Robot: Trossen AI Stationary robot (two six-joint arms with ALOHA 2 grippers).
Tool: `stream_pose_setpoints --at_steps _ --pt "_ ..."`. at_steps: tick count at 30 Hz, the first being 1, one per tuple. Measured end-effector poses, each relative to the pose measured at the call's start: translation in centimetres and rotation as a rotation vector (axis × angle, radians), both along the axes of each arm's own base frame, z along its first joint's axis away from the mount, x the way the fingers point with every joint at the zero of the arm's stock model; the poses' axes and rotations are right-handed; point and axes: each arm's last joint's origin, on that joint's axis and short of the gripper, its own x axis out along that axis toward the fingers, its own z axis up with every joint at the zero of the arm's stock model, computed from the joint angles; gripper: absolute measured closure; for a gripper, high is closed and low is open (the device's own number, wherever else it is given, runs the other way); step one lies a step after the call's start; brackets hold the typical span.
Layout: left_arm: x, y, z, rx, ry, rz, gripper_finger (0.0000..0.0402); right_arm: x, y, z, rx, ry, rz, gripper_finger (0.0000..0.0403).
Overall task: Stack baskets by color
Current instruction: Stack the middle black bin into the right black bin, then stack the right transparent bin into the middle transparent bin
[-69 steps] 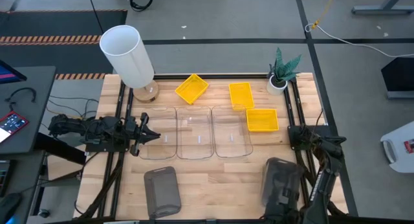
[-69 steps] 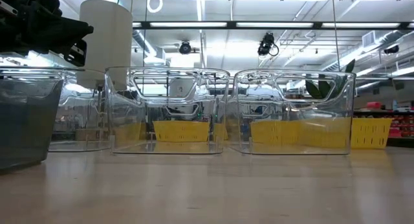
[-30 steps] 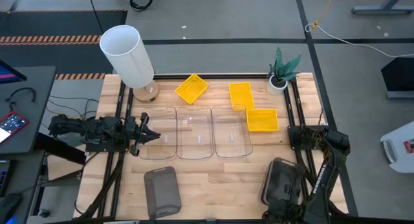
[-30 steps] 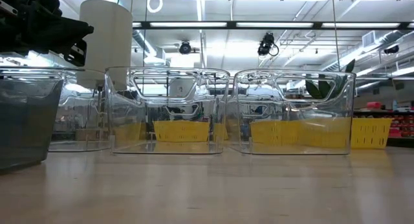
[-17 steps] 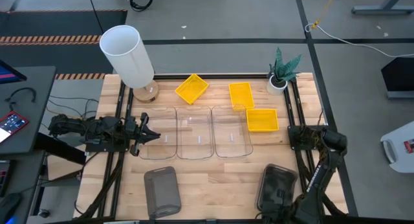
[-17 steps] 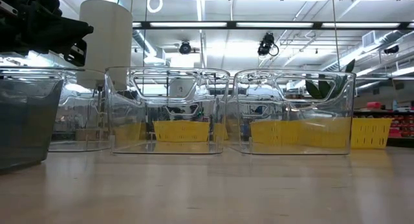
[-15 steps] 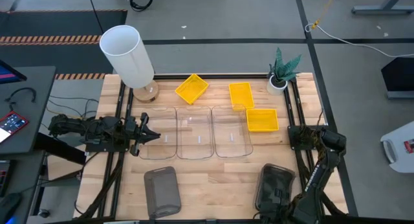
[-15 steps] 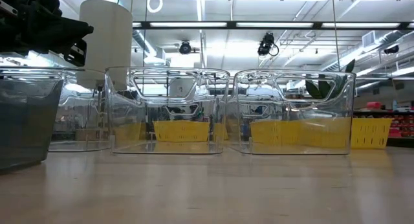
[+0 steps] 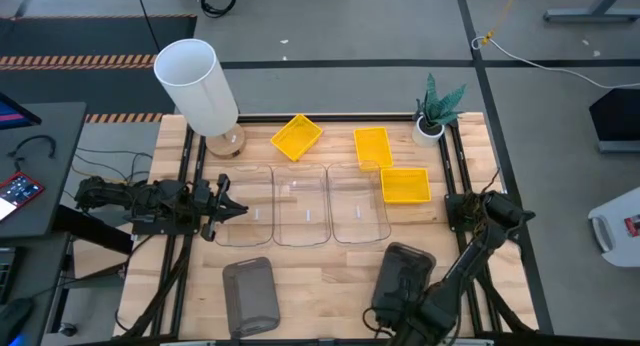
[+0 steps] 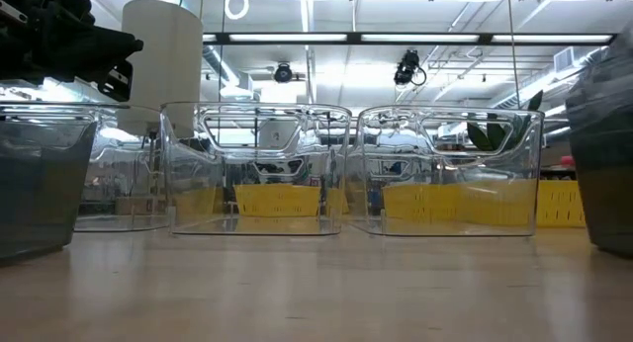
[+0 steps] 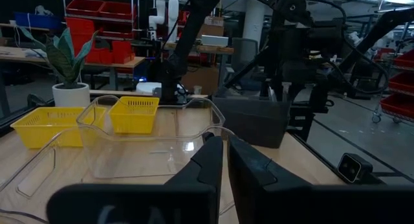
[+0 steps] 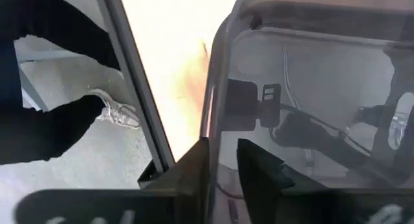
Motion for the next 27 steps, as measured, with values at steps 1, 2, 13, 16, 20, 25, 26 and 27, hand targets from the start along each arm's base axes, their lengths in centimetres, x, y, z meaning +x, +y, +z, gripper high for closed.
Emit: stream_pose_setpoints --at_steps 1,2,13,16,20,25,26,27 --pt "0.0 0.0 0.0 0.000 0.000 0.001 0.0375 0.2 -0.1 0.0 0.000 0.001 -0.006 0.0305" --pt "0.0 0.0 0.0 0.000 0.000 0.001 0.0376 0.3 -0.3 0.0 0.002 0.003 -0.011 0.0295" --pt "0.0 0.0 0.0 0.000 0.000 0.000 0.0366 1.8 -1.2 1.0 0.047 0.046 -0.051 0.0192" --pt "0.0 0.0 0.0 0.000 0.000 0.000 0.0368 1.9 -1.4 1.9 0.038 0.047 -0.058 0.0174" --pt "0.0 0.0 0.0 0.000 -0.001 0.001 0.0373 1.8 -1.5 2.6 0.025 0.068 -0.068 0.0160" --pt "0.0 0.0 0.0 0.000 -0.001 0.000 0.0369 1.6 -1.6 3.4 0.022 0.083 -0.074 0.0153" --pt "0.0 0.0 0.0 0.000 0.000 0.000 0.0368 1.6 -1.5 3.6 0.024 0.082 -0.074 0.0152" --pt "0.0 0.0 0.0 0.000 0.000 0.001 0.0366 1.6 -1.5 3.7 0.024 0.080 -0.074 0.0152"
